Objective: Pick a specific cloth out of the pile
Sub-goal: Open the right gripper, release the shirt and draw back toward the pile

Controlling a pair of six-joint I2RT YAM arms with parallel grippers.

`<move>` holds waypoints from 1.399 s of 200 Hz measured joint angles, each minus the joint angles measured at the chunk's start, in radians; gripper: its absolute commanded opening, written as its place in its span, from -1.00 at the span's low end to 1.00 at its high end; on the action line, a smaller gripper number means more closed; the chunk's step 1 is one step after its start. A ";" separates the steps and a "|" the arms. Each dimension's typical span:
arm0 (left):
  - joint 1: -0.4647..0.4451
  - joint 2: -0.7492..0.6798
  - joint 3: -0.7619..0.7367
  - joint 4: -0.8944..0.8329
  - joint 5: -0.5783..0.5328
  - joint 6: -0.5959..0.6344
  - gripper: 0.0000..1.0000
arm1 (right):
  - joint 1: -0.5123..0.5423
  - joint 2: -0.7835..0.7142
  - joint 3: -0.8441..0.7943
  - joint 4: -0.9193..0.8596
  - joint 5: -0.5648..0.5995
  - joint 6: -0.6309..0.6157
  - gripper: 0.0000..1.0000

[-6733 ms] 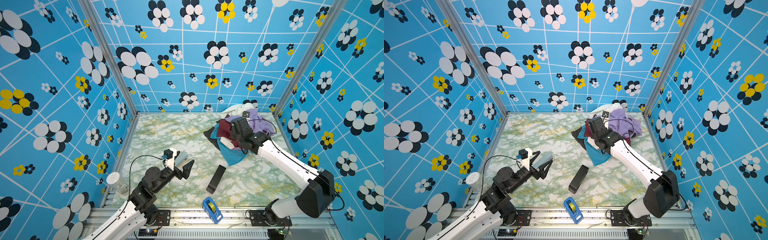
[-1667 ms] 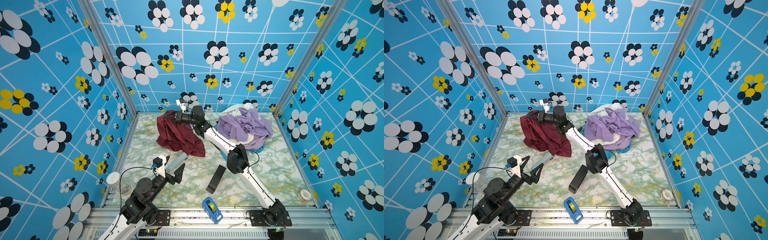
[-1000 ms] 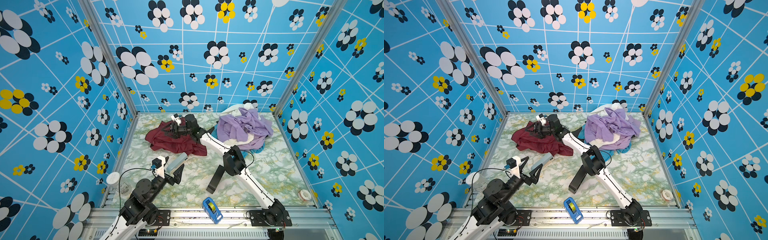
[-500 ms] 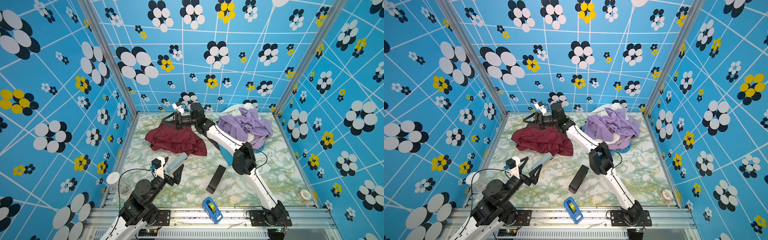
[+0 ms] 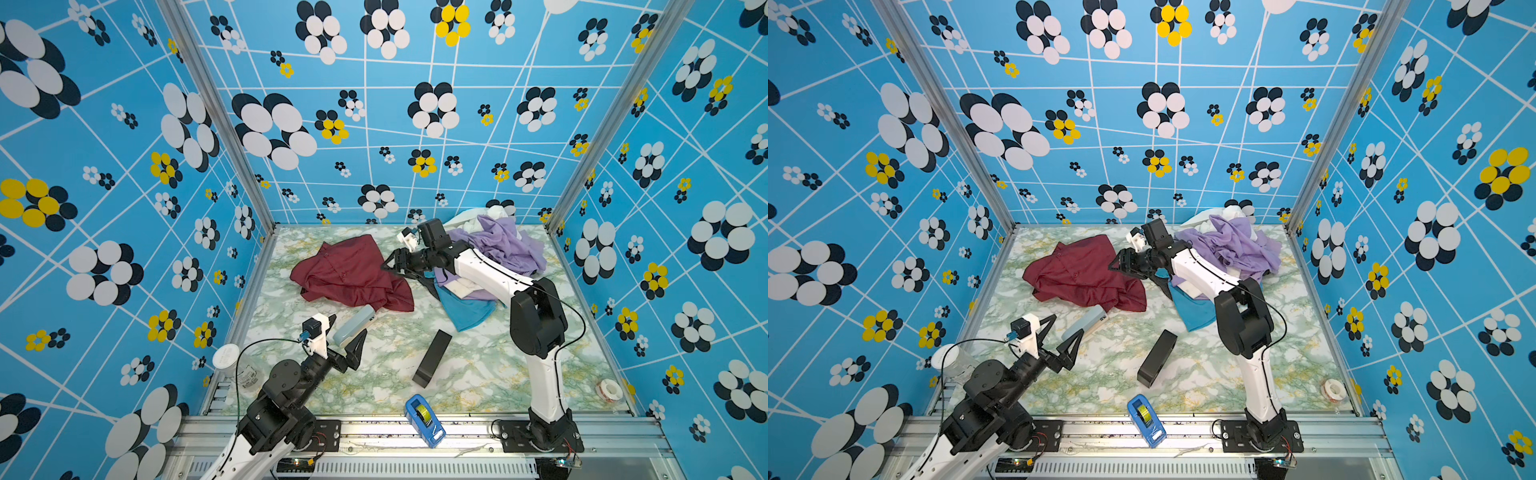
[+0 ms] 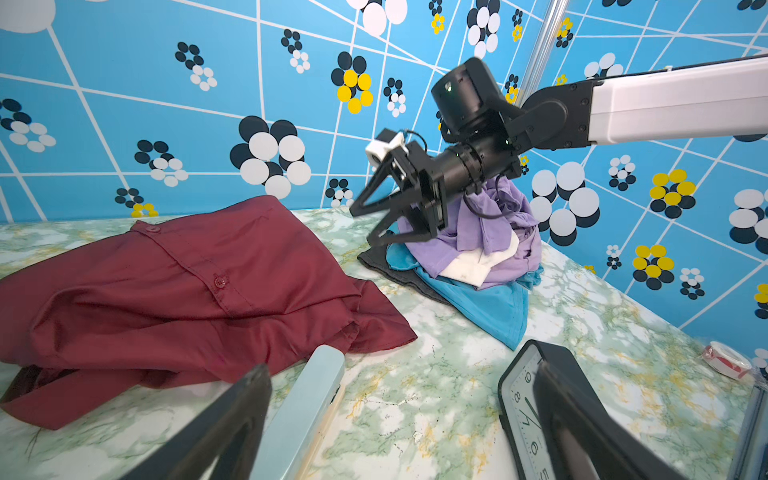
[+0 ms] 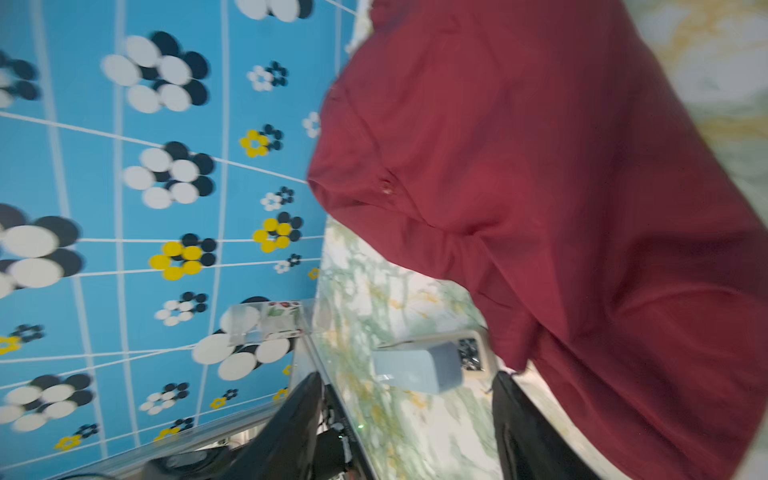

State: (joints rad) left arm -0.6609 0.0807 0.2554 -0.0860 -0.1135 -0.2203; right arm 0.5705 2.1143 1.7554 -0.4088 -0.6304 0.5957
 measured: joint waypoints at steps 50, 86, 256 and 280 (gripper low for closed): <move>0.000 0.000 0.000 0.001 0.000 0.000 0.98 | 0.001 0.004 -0.046 -0.109 0.068 -0.076 0.32; 0.000 0.000 0.000 0.002 0.000 0.000 0.98 | 0.002 0.067 -0.041 -0.044 0.037 -0.039 0.33; 0.000 0.000 0.000 0.003 -0.008 0.005 0.98 | 0.003 0.419 0.325 0.053 -0.030 0.111 0.24; 0.000 0.000 0.000 0.003 -0.008 0.005 0.99 | 0.005 0.458 0.398 0.050 -0.035 0.125 0.24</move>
State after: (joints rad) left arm -0.6609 0.0811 0.2554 -0.0834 -0.1215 -0.2157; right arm 0.5755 2.5725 2.1532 -0.3588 -0.6651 0.7204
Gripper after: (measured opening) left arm 0.993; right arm 0.619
